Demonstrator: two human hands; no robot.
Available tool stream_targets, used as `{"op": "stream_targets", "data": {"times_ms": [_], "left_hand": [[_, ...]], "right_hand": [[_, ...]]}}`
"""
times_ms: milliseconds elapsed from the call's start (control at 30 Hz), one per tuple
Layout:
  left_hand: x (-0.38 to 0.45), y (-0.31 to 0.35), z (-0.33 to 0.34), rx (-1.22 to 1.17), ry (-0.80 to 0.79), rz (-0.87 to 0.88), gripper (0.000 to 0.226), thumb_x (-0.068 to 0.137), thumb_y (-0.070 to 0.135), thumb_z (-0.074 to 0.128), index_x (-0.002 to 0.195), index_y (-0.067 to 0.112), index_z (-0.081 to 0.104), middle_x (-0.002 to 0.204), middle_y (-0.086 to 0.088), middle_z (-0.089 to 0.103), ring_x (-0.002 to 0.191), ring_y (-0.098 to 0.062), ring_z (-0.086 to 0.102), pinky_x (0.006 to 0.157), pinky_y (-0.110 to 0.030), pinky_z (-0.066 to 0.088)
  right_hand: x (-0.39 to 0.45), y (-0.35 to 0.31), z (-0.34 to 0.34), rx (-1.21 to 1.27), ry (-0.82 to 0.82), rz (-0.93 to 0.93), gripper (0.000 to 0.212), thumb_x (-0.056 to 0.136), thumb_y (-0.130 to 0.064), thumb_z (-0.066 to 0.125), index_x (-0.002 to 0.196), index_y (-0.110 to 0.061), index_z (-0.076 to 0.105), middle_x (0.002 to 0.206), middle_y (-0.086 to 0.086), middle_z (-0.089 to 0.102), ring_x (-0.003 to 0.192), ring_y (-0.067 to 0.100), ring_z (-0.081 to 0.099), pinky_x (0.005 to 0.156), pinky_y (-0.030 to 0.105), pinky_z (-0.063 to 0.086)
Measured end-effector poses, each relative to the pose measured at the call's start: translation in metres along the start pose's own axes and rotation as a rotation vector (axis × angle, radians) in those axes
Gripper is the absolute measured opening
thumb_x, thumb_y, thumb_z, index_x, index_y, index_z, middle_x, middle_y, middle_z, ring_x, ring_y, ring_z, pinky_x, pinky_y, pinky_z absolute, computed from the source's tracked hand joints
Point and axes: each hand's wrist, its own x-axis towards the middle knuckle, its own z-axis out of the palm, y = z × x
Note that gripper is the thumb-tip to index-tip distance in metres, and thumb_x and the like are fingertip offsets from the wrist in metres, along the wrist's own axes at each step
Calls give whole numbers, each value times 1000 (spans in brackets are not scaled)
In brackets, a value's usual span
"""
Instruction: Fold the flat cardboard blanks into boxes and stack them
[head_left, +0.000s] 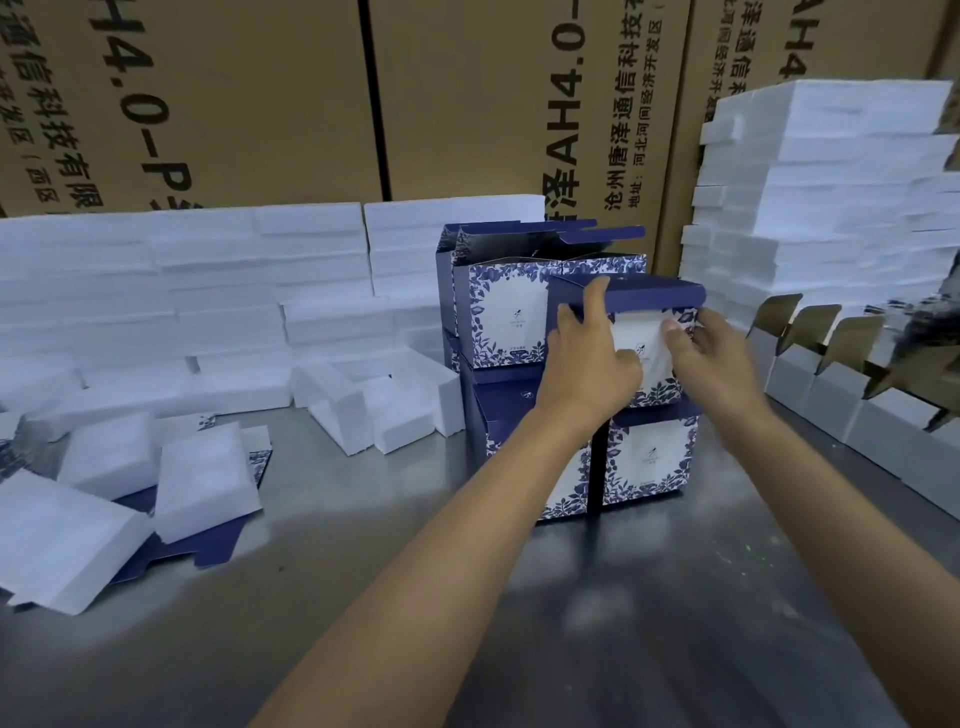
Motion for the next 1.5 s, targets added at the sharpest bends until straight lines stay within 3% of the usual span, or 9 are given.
{"op": "stream_targets", "data": {"times_ms": [267, 367, 467, 600, 767, 833, 1000, 1133, 1500], "left_hand": [[-13, -10, -10, -52, -6, 64, 97, 91, 2, 51, 153, 50, -4, 165, -12, 8, 115, -43, 55, 84, -49, 52], [-25, -15, -16, -76, 17, 91, 98, 91, 2, 51, 153, 50, -6, 166, -8, 8, 113, -37, 57, 86, -47, 52], [-36, -21, -26, -85, 49, 116, 91, 92, 4, 52, 156, 41, -1, 165, -4, 12, 121, -40, 52, 98, -52, 47], [-61, -42, -45, -125, 200, 150, 74, 92, 7, 52, 155, 26, 21, 159, 2, 27, 143, -19, 30, 116, -39, 30], [-111, -120, -76, -33, 495, -77, 48, 84, 13, 59, 130, 21, 47, 127, 0, 53, 122, -22, 48, 101, -39, 37], [-134, -164, -93, 157, 477, -280, 44, 84, 14, 62, 126, 16, 49, 123, -7, 53, 119, -30, 49, 96, -42, 40], [-183, -250, -141, 648, 319, -736, 53, 92, 28, 59, 132, 4, 35, 130, -21, 45, 119, -37, 43, 93, -40, 42], [-187, -276, -155, 757, 294, -800, 65, 94, 50, 58, 131, 3, 33, 131, -21, 50, 121, -35, 47, 96, -37, 41], [-169, -277, -162, 185, 587, -733, 29, 84, -3, 51, 111, 6, 46, 94, -12, 57, 94, -38, 57, 72, -37, 42]], "right_hand": [[-12, -11, 1, 14, 72, 59, 59, 102, -22, 57, 155, -21, 31, 127, -17, 44, 116, 8, 45, 103, 37, 42], [-21, -19, -1, -82, 103, 74, 82, 96, -19, 59, 162, -23, 10, 153, -6, 39, 133, 17, 44, 111, 42, 39], [-34, -29, 1, -191, 181, -51, 82, 89, -9, 59, 160, -13, 17, 164, 9, 28, 149, 31, 28, 120, 56, 30], [-71, -52, 22, -216, 223, -326, 77, 91, -1, 52, 160, -13, 22, 170, 6, 12, 157, 21, 8, 128, 43, 9], [-134, -68, 86, -100, 4, -638, 58, 88, 7, 52, 145, -6, 48, 159, 10, 39, 149, 26, 33, 123, 42, 26], [-160, -65, 119, -82, -171, -580, 58, 89, 8, 55, 144, -7, 49, 157, 7, 41, 148, 22, 34, 123, 42, 28], [-206, -50, 191, -150, -603, -344, 57, 91, -1, 56, 146, -15, 47, 158, -1, 39, 147, 12, 27, 110, 2, 8], [-224, -45, 238, -109, -708, -143, 52, 93, -6, 55, 142, -18, 49, 137, -7, 48, 135, 16, 42, 107, 12, 26], [-219, -26, 301, -113, -611, 104, 32, 95, -20, 55, 125, -27, 62, 109, -14, 67, 123, 15, 52, 111, 31, 37]]}}
